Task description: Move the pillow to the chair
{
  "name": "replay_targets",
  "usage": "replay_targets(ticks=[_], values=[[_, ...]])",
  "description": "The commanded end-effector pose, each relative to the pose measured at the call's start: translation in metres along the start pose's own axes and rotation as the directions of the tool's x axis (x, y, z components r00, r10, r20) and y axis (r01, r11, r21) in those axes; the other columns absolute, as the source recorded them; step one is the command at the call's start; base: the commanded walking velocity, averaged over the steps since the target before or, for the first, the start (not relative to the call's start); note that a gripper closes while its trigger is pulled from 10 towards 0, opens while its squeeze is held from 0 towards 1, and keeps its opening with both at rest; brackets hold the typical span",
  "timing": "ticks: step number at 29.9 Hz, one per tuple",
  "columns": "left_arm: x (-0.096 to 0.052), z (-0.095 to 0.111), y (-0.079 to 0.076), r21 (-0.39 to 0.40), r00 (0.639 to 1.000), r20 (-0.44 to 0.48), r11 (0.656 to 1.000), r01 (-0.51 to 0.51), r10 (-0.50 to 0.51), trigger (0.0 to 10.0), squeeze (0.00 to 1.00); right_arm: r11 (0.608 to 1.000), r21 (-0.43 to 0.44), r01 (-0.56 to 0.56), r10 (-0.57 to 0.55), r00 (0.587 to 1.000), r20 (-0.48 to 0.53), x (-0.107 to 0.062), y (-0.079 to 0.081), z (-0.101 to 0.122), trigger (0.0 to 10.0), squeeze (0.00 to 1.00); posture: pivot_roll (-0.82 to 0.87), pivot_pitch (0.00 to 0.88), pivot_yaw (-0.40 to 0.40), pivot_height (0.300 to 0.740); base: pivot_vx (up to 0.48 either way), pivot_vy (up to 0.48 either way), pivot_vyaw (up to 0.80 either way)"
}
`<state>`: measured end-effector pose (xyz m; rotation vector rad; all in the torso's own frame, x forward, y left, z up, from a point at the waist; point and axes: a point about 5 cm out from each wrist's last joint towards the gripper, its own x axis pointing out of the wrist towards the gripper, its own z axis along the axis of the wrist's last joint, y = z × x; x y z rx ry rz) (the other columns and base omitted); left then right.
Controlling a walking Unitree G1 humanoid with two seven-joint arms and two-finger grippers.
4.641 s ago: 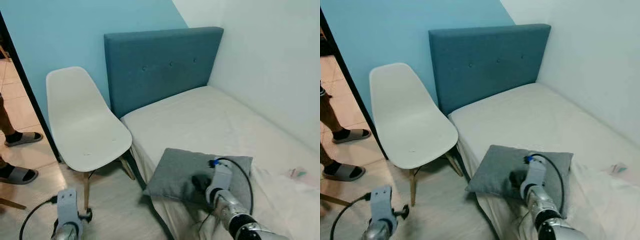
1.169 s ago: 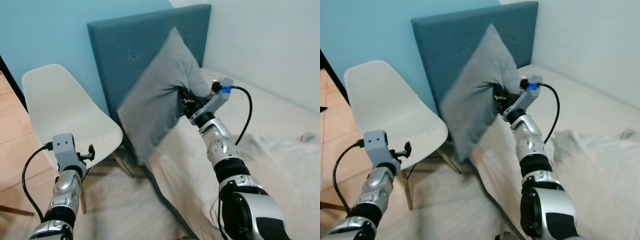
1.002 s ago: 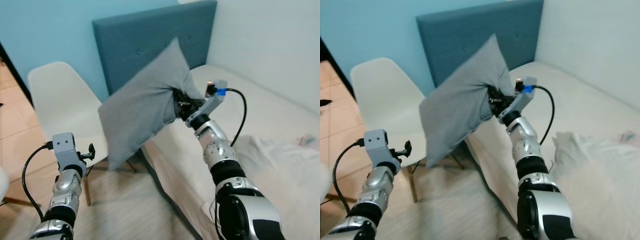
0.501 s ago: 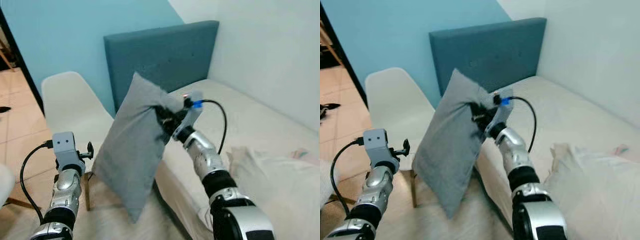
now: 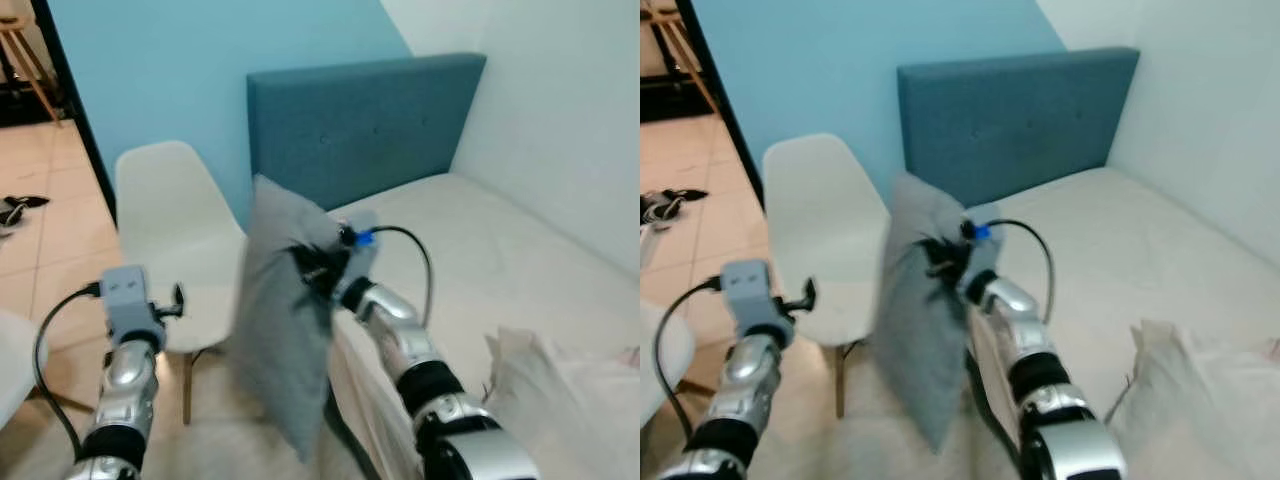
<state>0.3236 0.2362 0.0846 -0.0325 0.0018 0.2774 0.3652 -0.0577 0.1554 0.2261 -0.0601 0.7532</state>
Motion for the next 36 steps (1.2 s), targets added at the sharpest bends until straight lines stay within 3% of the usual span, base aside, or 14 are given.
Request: replay_targets(ticks=[1, 8, 17, 25, 29, 36], values=[[0.000, 0.001, -0.006, -0.001, 1.000, 0.009, 1.000, 0.019, -0.019, 10.0, 0.00, 0.999, -0.036, 0.023, -0.019, 0.995, 0.095, 0.003, -0.005, 0.022, 10.0, 0.00, -0.15, 0.000, -0.039, 0.740, 0.390, 0.000, 0.00], [0.001, 0.006, -0.014, -0.002, 0.999, 0.024, 0.999, 0.046, -0.045, 10.0, 0.00, 0.997, -0.021, 0.070, -0.068, 0.994, 0.090, 0.004, -0.008, 0.022, 10.0, 0.00, -0.15, 0.000, -0.037, 0.740, 0.480, 0.000, 0.00], [-0.001, 0.007, -0.025, -0.003, 0.996, 0.027, 0.997, 0.080, -0.079, 10.0, 0.00, 0.999, 0.031, 0.013, -0.016, 0.996, 0.088, 0.004, 0.001, 0.018, 10.0, 0.00, -0.15, 0.000, -0.031, 0.740, 0.480, 0.000, 0.00], [-0.003, 0.006, -0.030, -0.003, 0.995, 0.023, 0.996, 0.094, -0.094, 10.0, 0.00, 0.993, 0.120, 0.000, -0.011, 0.996, 0.093, 0.005, 0.003, 0.016, 10.0, 0.00, -0.16, 0.000, -0.028, 0.740, 0.480, 0.000, 0.00], [-0.003, 0.007, -0.030, -0.002, 0.995, 0.022, 0.995, 0.099, -0.099, 10.0, 0.00, 0.984, 0.167, -0.064, 0.048, 0.994, 0.096, 0.006, 0.011, 0.014, 10.0, 0.00, -0.16, 0.000, -0.022, 0.740, 0.480, 0.000, 0.00], [-0.002, 0.008, -0.029, 0.011, 0.996, 0.023, 0.996, 0.086, -0.086, 10.0, 0.00, 0.973, 0.224, -0.046, 0.034, 0.998, 0.057, 0.006, 0.011, 0.006, 10.0, 0.00, -0.16, 0.000, -0.017, 0.740, 0.480, 0.000, 0.00]])
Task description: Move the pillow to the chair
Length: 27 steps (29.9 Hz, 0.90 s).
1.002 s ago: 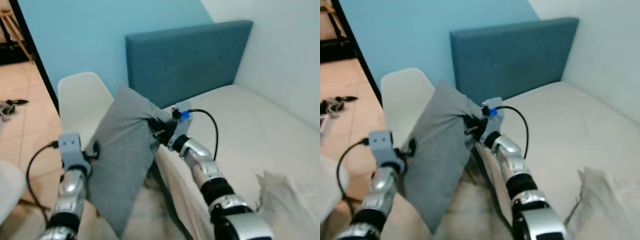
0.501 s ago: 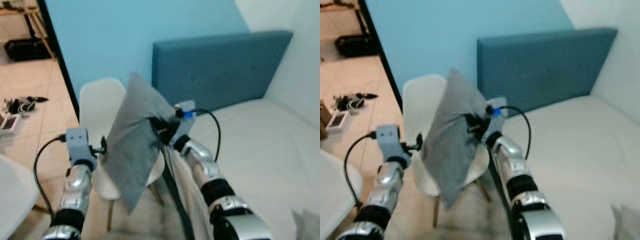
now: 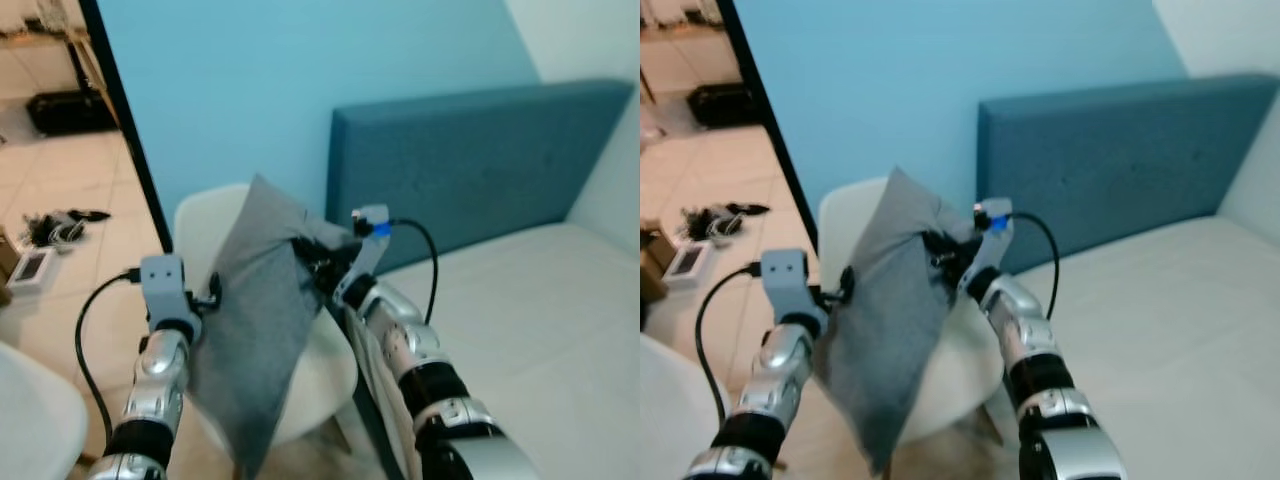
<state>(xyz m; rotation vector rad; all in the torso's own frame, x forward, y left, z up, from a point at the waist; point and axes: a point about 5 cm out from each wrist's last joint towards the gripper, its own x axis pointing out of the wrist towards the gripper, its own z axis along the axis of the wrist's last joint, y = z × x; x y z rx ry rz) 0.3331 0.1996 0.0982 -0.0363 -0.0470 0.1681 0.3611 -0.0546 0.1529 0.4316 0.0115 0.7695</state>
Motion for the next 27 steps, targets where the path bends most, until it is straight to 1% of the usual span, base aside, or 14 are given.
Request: replay_targets(ticks=[1, 4, 5, 8, 9, 11, 13, 16, 19, 21, 22, 24, 25, 27], values=[[-0.002, -0.004, 0.010, 0.028, 0.999, -0.024, 0.999, -0.034, 0.035, 10.0, 0.00, 0.999, 0.029, -0.016, 0.015, 1.000, 0.023, 0.007, 0.007, 0.005, 10.0, 0.00, -0.16, 0.000, -0.017, 0.740, 0.480, 0.000, 0.00], [-0.003, -0.007, 0.021, 0.099, 0.988, -0.042, 0.984, -0.146, 0.151, 10.0, 0.00, 0.985, 0.149, 0.092, -0.086, 0.995, -0.043, 0.000, -0.010, -0.009, 10.0, 0.00, -0.16, 0.000, -0.012, 0.725, 0.000, 0.000, 0.00], [-0.003, -0.007, 0.021, 0.099, 0.988, -0.042, 0.984, -0.146, 0.151, 10.0, 0.00, 0.985, 0.149, 0.092, -0.086, 0.995, -0.043, 0.000, -0.010, -0.009, 10.0, 0.00, -0.16, 0.000, -0.012, 0.725, 0.000, 0.000, 0.00], [-0.007, -0.011, 0.031, 0.126, 0.975, -0.055, 0.970, -0.208, 0.217, 10.0, 0.00, 0.961, 0.226, 0.156, -0.138, 0.986, -0.094, -0.011, -0.021, -0.021, 10.0, 0.00, -0.16, 0.000, -0.009, 0.710, 0.000, 0.000, 0.00], [-0.007, -0.011, 0.031, 0.126, 0.975, -0.055, 0.970, -0.208, 0.217, 10.0, 0.00, 0.961, 0.226, 0.156, -0.138, 0.986, -0.094, -0.011, -0.021, -0.021, 10.0, 0.00, -0.16, 0.000, -0.009, 0.710, 0.000, 0.000, 0.00], [-0.011, -0.012, 0.044, 0.172, 0.950, -0.046, 0.939, -0.297, 0.309, 10.0, 0.00, 0.929, 0.344, 0.135, -0.099, 0.988, -0.121, -0.019, -0.022, -0.035, 10.0, 0.00, -0.16, 0.000, -0.005, 0.695, 0.000, 0.000, 0.00], [-0.014, -0.011, 0.051, 0.189, 0.930, -0.034, 0.916, -0.355, 0.367, 10.0, 0.00, 0.910, 0.391, 0.139, -0.098, 0.988, -0.123, -0.023, -0.024, -0.041, 10.0, 0.00, -0.16, 0.000, -0.005, 0.685, 0.000, 0.000, 0.00], [-0.015, -0.009, 0.058, 0.211, 0.913, -0.016, 0.894, -0.395, 0.408, 10.0, 0.00, 0.890, 0.411, 0.195, -0.148, 0.978, -0.145, -0.030, -0.031, -0.047, 10.0, 0.00, -0.16, 0.000, -0.006, 0.675, 0.000, 0.000, 0.00], [-0.015, -0.008, 0.063, 0.228, 0.902, -0.011, 0.879, -0.418, 0.432, 10.0, 0.00, 0.857, 0.371, 0.359, -0.282, 0.927, -0.246, -0.047, -0.045, -0.064, 10.0, 0.00, -0.15, 0.000, -0.007, 0.660, 0.000, 0.000, 0.00], [-0.015, -0.008, 0.063, 0.228, 0.902, -0.011, 0.879, -0.418, 0.432, 10.0, 0.00, 0.857, 0.371, 0.359, -0.282, 0.927, -0.246, -0.047, -0.045, -0.064, 10.0, 0.00, -0.15, 0.000, -0.007, 0.660, 0.000, 0.000, 0.00], [-0.015, -0.008, 0.063, 0.230, 0.902, -0.013, 0.879, -0.418, 0.432, 10.0, 0.00, 0.838, 0.351, 0.417, -0.328, 0.900, -0.287, -0.055, -0.050, -0.072, 10.0, 0.00, -0.15, 0.000, -0.007, 0.655, 0.000, 0.000, 0.00], [-0.015, -0.008, 0.059, 0.230, 0.907, -0.015, 0.884, -0.407, 0.421, 10.0, 0.00, 0.780, 0.295, 0.553, -0.420, 0.810, -0.409, -0.074, -0.058, -0.091, 10.0, 0.00, -0.15, 0.000, -0.004, 0.645, 0.000, 0.000, 0.00], [-0.015, -0.008, 0.059, 0.230, 0.907, -0.015, 0.884, -0.407, 0.421, 10.0, 0.00, 0.780, 0.295, 0.553, -0.420, 0.810, -0.409, -0.074, -0.058, -0.091, 10.0, 0.00, -0.15, 0.000, -0.004, 0.645, 0.000, 0.000, 0.00], [-0.016, -0.009, 0.056, 0.226, 0.910, -0.019, 0.888, -0.400, 0.415, 10.0, 0.00, 0.750, 0.236, 0.618, -0.463, 0.745, -0.480, -0.086, -0.062, -0.101, 10.0, 0.00, -0.15, 0.000, -0.003, 0.635, 0.000, 0.000, 0.00]])
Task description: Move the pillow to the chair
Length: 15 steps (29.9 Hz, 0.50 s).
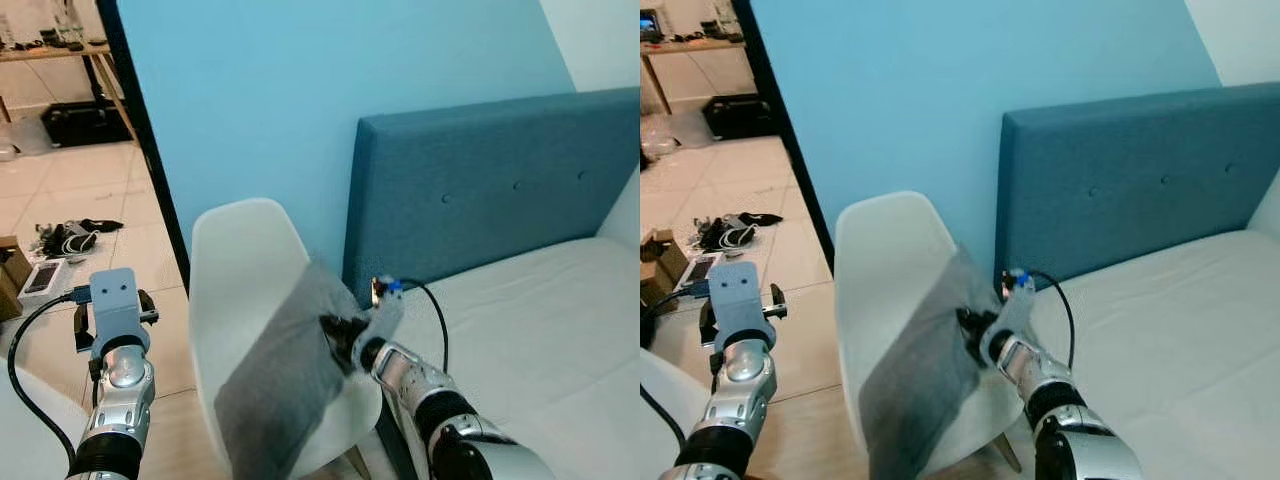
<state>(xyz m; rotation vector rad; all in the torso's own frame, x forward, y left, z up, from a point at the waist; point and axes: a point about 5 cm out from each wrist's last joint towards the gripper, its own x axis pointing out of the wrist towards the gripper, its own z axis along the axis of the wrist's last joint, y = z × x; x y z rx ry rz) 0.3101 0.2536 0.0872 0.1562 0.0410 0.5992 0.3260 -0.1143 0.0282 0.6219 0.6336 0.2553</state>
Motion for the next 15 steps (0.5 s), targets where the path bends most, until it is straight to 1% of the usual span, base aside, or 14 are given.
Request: replay_targets(ticks=[1, 2, 3, 4, 7, 8, 12, 15], values=[[-0.003, -0.001, -0.002, 0.013, 1.000, -0.003, 1.000, 0.006, -0.006, 10.0, 0.00, 0.999, -0.014, 0.046, -0.047, 0.998, -0.030, -0.001, -0.004, -0.006, 10.0, 0.00, -0.15, 0.000, -0.003, 0.630, 0.000, 0.000, 0.00], [-0.004, -0.002, -0.004, 0.011, 1.000, -0.007, 1.000, 0.014, -0.014, 10.0, 0.00, 0.997, -0.016, 0.078, -0.078, 0.996, -0.046, -0.002, -0.009, -0.009, 10.0, 0.00, -0.15, 0.000, -0.002, 0.625, 0.000, 0.000, 0.00], [-0.004, -0.002, -0.004, 0.011, 1.000, -0.007, 1.000, 0.014, -0.014, 10.0, 0.00, 0.997, -0.016, 0.078, -0.078, 0.996, -0.046, -0.002, -0.009, -0.009, 10.0, 0.00, -0.15, 0.000, -0.002, 0.625, 0.000, 0.000, 0.00], [-0.005, -0.002, -0.005, 0.011, 1.000, -0.010, 1.000, 0.018, -0.018, 10.0, 0.00, 0.995, -0.016, 0.102, -0.103, 0.993, -0.060, -0.003, -0.012, -0.011, 10.0, 0.00, -0.15, 0.000, 0.000, 0.620, 0.000, 0.000, 0.00], [-0.007, -0.003, -0.010, -0.013, 0.999, -0.022, 0.999, 0.048, -0.049, 10.0, 0.00, 0.988, -0.005, 0.156, -0.156, 0.983, -0.099, -0.006, -0.020, -0.018, 10.0, 0.00, -0.15, 0.000, -0.001, 0.605, 0.000, 0.000, 0.00], [-0.007, -0.002, -0.015, -0.015, 0.997, -0.016, 0.997, 0.078, -0.078, 10.0, 0.00, 0.988, -0.007, 0.155, -0.155, 0.981, -0.120, -0.006, -0.020, -0.021, 10.0, 0.00, -0.14, 0.000, -0.003, 0.595, 0.000, 0.000, 0.00], [-0.008, -0.001, -0.017, -0.022, 0.995, -0.014, 0.995, 0.096, -0.097, 10.0, 0.00, 0.989, -0.014, 0.149, -0.150, 0.980, -0.129, -0.006, -0.019, -0.023, 10.0, 0.00, -0.14, 0.000, -0.003, 0.590, 0.000, 0.000, 0.00], [-0.010, -0.001, -0.024, -0.054, 0.988, -0.022, 0.987, 0.149, -0.150, 10.0, 0.00, 0.990, -0.026, 0.141, -0.143, 0.980, -0.138, -0.003, -0.014, -0.027, 10.0, 0.00, -0.14, 0.000, -0.002, 0.575, 0.000, 0.000, 0.00]])
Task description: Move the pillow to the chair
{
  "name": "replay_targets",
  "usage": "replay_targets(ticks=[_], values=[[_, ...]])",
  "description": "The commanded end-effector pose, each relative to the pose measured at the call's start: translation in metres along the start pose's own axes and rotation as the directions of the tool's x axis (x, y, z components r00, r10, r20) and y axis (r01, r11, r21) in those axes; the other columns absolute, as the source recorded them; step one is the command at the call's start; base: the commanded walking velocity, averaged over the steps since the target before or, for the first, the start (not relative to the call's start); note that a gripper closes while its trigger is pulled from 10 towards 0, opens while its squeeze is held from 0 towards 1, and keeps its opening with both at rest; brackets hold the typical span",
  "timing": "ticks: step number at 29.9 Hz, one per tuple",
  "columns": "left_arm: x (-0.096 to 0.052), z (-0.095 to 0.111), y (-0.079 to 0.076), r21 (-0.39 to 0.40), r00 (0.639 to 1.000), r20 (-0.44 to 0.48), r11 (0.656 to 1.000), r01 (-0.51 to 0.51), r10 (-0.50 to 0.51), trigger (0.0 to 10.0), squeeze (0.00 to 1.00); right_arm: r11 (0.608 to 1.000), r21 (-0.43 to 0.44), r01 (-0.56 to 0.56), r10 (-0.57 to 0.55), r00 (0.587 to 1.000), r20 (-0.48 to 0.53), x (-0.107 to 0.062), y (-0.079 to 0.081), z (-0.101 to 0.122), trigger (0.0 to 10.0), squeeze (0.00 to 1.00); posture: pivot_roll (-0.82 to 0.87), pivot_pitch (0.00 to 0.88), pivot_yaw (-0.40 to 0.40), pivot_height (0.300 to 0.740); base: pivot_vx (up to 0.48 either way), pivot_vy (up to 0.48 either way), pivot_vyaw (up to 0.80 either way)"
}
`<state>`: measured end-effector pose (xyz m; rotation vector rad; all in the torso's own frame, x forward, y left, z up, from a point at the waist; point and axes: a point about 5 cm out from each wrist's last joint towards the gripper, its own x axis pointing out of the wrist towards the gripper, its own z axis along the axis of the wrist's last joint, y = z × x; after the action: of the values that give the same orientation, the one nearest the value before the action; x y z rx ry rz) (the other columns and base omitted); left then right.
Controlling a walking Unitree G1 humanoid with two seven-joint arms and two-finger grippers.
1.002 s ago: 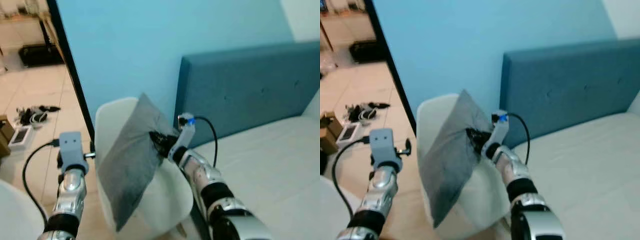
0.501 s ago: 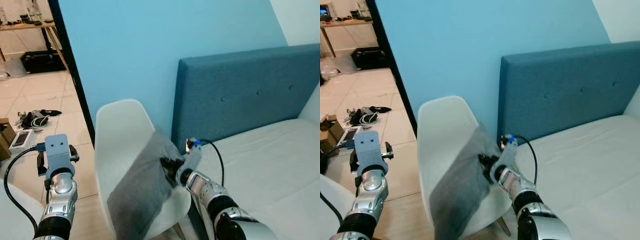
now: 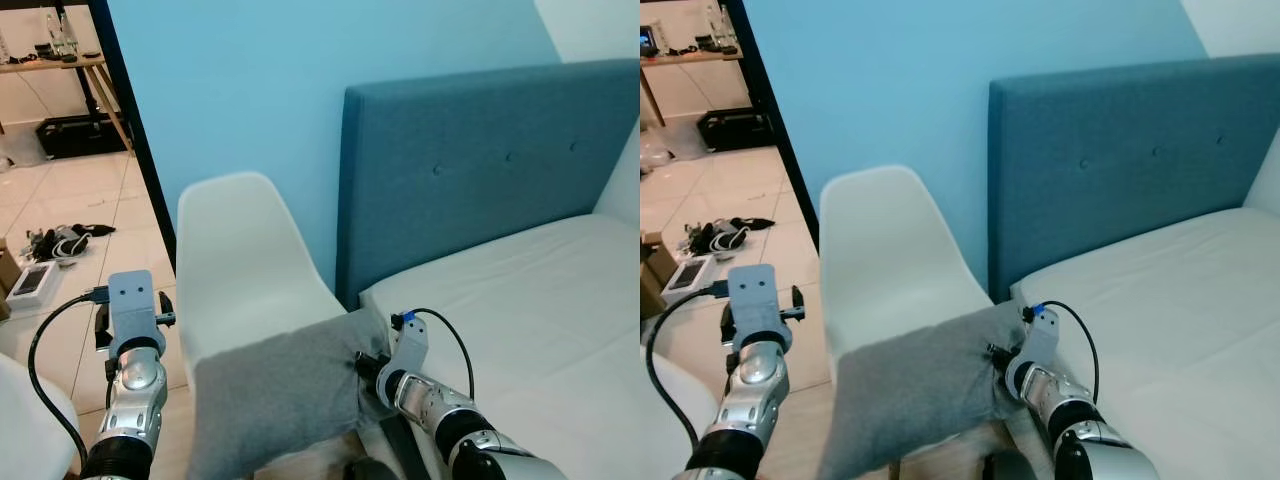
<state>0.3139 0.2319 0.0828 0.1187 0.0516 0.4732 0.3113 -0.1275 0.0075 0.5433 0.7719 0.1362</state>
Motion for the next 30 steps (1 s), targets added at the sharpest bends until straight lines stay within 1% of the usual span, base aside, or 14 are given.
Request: replay_targets(ticks=[1, 6, 9, 10, 11, 12, 13, 17, 22, 24, 25, 27, 29, 30], values=[[0.000, 0.000, -0.003, -0.022, 1.000, -0.014, 1.000, 0.022, -0.023, 10.0, 0.00, 1.000, -0.007, -0.022, 0.021, 0.999, -0.042, 0.004, 0.010, -0.010, 10.0, 0.00, -0.14, 0.000, -0.002, 0.575, 0.000, 0.000, 0.00], [-0.001, -0.001, -0.006, -0.046, 0.999, -0.026, 0.998, 0.043, -0.044, 10.0, 0.00, 1.000, 0.006, -0.029, 0.029, 0.999, -0.019, 0.006, 0.018, -0.008, 10.0, 0.00, -0.13, 0.000, 0.002, 0.575, 0.000, 0.000, 0.00], [-0.002, -0.002, -0.010, -0.072, 0.996, -0.038, 0.994, 0.077, -0.080, 10.0, 0.00, 0.996, -0.023, -0.081, 0.083, 0.992, 0.091, 0.008, 0.036, 0.012, 10.0, 0.00, -0.13, 0.000, 0.006, 0.575, 0.000, 0.000, 0.00], [-0.002, -0.002, -0.010, -0.072, 0.996, -0.038, 0.994, 0.077, -0.080, 10.0, 0.00, 0.996, -0.023, -0.081, 0.083, 0.992, 0.091, 0.008, 0.036, 0.012, 10.0, 0.00, -0.13, 0.000, 0.006, 0.575, 0.000, 0.000, 0.00], [-0.002, -0.002, -0.012, -0.081, 0.995, -0.041, 0.993, 0.089, -0.093, 10.0, 0.00, 0.994, -0.036, -0.101, 0.105, 0.984, 0.147, 0.007, 0.041, 0.021, 10.0, 0.07, -0.13, 0.000, 0.010, 0.575, 0.000, 0.000, 0.00], [-0.002, -0.002, -0.012, -0.081, 0.995, -0.041, 0.993, 0.089, -0.093, 10.0, 0.00, 0.994, -0.036, -0.101, 0.105, 0.984, 0.147, 0.007, 0.041, 0.021, 10.0, 0.07, -0.13, 0.000, 0.010, 0.575, 0.000, 0.000, 0.00], [-0.002, -0.001, -0.015, -0.092, 0.993, -0.040, 0.990, 0.105, -0.109, 10.0, 0.00, 0.993, -0.050, -0.103, 0.111, 0.972, 0.206, 0.006, 0.042, 0.032, 10.0, 0.99, -0.13, 0.000, 0.010, 0.575, 0.000, 0.000, 0.00], [-0.003, 0.001, -0.019, -0.107, 0.989, -0.033, 0.985, 0.138, -0.142, 10.0, 0.00, 0.990, -0.047, -0.132, 0.140, 0.945, 0.296, 0.001, 0.042, 0.050, 10.0, 1.00, -0.13, 0.000, 0.012, 0.575, 0.000, 0.000, 0.00], [-0.004, 0.001, -0.020, -0.108, 0.989, -0.033, 0.984, 0.141, -0.146, 10.0, 0.00, 0.990, -0.073, -0.120, 0.138, 0.932, 0.334, -0.003, 0.036, 0.059, 10.0, 1.00, -0.14, 0.000, 0.015, 0.575, 0.000, 0.000, 0.00], [-0.004, 0.000, -0.021, -0.111, 0.988, -0.035, 0.983, 0.144, -0.148, 10.0, 0.00, 0.994, -0.099, -0.040, 0.074, 0.929, 0.363, -0.009, 0.016, 0.068, 10.0, 1.00, -0.15, 0.000, 0.017, 0.575, 0.000, 0.000, 0.00], [-0.004, 0.000, -0.021, -0.111, 0.988, -0.035, 0.983, 0.144, -0.148, 10.0, 0.00, 0.994, -0.099, -0.040, 0.074, 0.929, 0.363, -0.009, 0.016, 0.068, 10.0, 1.00, -0.15, 0.000, 0.017, 0.575, 0.000, 0.000, 0.00], [-0.004, 0.001, -0.022, -0.112, 0.988, -0.034, 0.983, 0.147, -0.152, 10.0, 0.00, 0.985, -0.167, 0.044, 0.016, 0.939, 0.343, -0.013, 0.001, 0.069, 10.0, 1.00, -0.16, 0.000, 0.021, 0.575, 0.000, 0.000, 0.00], [-0.004, 0.001, -0.022, -0.112, 0.988, -0.034, 0.983, 0.147, -0.152, 10.0, 0.00, 0.985, -0.167, 0.044, 0.016, 0.939, 0.343, -0.013, 0.001, 0.069, 10.0, 1.00, -0.16, 0.000, 0.021, 0.575, 0.000, 0.000, 0.00], [-0.004, 0.001, -0.022, -0.112, 0.988, -0.032, 0.983, 0.148, -0.153, 10.0, 0.00, 0.978, -0.191, 0.086, -0.014, 0.937, 0.348, -0.016, -0.006, 0.071, 10.0, 1.00, -0.16, 0.002, 0.021, 0.575, 0.000, 0.000, 0.00]])
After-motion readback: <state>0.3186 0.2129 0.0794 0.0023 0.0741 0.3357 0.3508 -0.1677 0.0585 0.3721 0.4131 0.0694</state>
